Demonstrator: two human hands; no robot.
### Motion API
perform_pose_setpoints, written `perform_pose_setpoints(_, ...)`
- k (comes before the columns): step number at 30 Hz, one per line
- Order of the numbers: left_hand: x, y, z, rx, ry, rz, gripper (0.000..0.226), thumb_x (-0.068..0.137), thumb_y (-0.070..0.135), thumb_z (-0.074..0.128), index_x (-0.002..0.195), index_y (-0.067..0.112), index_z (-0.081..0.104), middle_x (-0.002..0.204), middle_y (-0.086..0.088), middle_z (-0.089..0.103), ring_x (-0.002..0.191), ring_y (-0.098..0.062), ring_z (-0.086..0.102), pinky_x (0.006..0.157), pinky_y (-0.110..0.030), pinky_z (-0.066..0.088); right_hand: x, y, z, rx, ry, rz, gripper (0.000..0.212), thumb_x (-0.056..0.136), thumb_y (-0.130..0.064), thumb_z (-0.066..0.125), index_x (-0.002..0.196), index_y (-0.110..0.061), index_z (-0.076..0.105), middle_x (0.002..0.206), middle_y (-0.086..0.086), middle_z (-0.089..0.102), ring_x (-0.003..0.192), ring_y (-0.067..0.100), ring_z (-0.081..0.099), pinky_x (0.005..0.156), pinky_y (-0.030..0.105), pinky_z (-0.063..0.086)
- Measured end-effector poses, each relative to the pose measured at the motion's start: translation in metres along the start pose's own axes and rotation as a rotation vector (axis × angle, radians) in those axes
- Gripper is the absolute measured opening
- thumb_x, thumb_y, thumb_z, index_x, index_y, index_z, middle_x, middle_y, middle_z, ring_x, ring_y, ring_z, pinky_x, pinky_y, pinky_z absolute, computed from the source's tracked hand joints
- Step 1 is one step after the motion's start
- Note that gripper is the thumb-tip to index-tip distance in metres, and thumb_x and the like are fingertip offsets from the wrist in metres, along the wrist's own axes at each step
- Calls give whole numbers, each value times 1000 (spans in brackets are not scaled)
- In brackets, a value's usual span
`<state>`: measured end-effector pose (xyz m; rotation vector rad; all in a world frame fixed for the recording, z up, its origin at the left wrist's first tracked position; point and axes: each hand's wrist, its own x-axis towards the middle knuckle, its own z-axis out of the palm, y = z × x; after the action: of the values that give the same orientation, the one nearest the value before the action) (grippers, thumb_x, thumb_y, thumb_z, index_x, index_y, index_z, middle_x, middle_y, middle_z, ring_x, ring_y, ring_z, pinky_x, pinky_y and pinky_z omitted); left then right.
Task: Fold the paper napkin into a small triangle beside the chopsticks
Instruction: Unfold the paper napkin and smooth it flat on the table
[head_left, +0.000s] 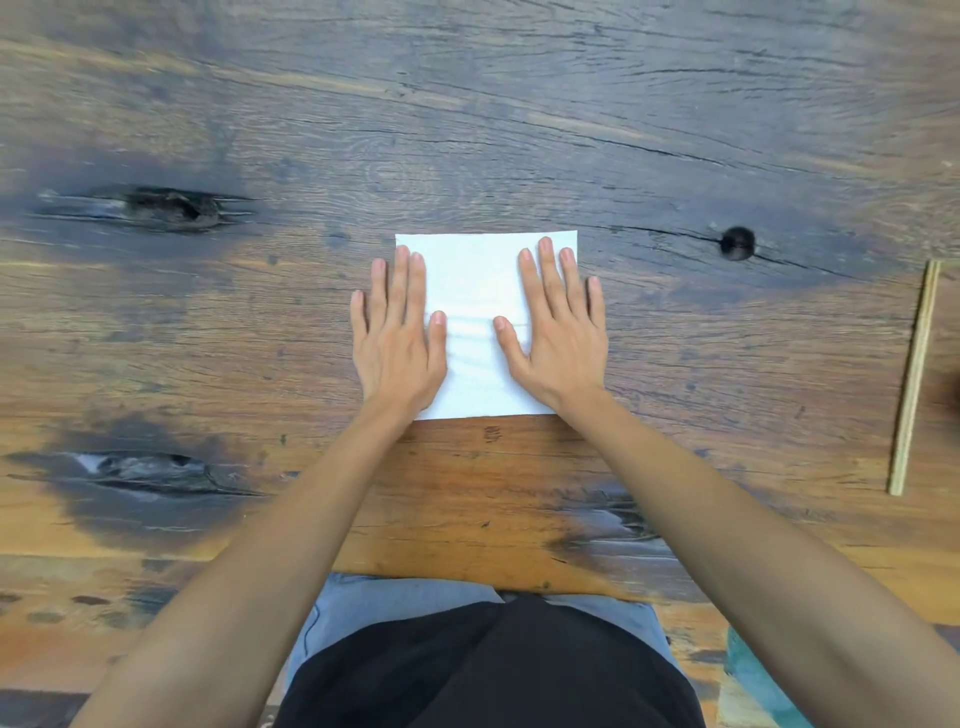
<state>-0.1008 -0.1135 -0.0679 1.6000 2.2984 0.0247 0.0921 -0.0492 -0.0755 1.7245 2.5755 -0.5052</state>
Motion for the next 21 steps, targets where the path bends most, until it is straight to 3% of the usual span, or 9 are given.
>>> perform_pose_setpoints(7,5,-20,-23,-142,-38,-10,64,106,34,32,162,10,12,171,-7,7,159,-27,2,128,-49,5,-31,47,-20,153,-29,207,74,105,-53,31,166,-19,7,174,1,1,161,18,-3,130,47,4)
perform_pose_setpoints(10,10,-10,-39,-233,-17,-3,64,101,26,49,157,3,27,166,-15,25,155,-34,20,127,-48,19,-60,55,-26,281,-64,242,79,105,-51,42,166,-18,4,174,0,-4,160,17,-7,128,45,-2)
perform_pose_setpoints(13,16,5,-53,-332,40,-99,61,94,24,58,149,5,40,148,-16,46,134,-36,42,111,-46,37,-92,53,-26,301,-128,261,81,104,-57,38,166,-21,0,174,-2,-10,159,14,-13,128,45,-5)
perform_pose_setpoints(18,33,16,-60,-450,9,-329,61,90,31,71,139,8,44,135,-13,49,128,-30,43,104,-38,38,-117,42,-20,295,-171,299,81,103,-63,32,165,-26,-5,172,-7,-17,158,12,-18,128,45,-9)
perform_pose_setpoints(21,41,16,-60,-456,3,-368,50,89,29,73,126,7,50,129,-12,52,124,-29,47,100,-35,39,-117,42,-16,281,-164,303,78,104,-60,31,165,-27,-5,172,-7,-17,158,11,-19,128,47,-8)
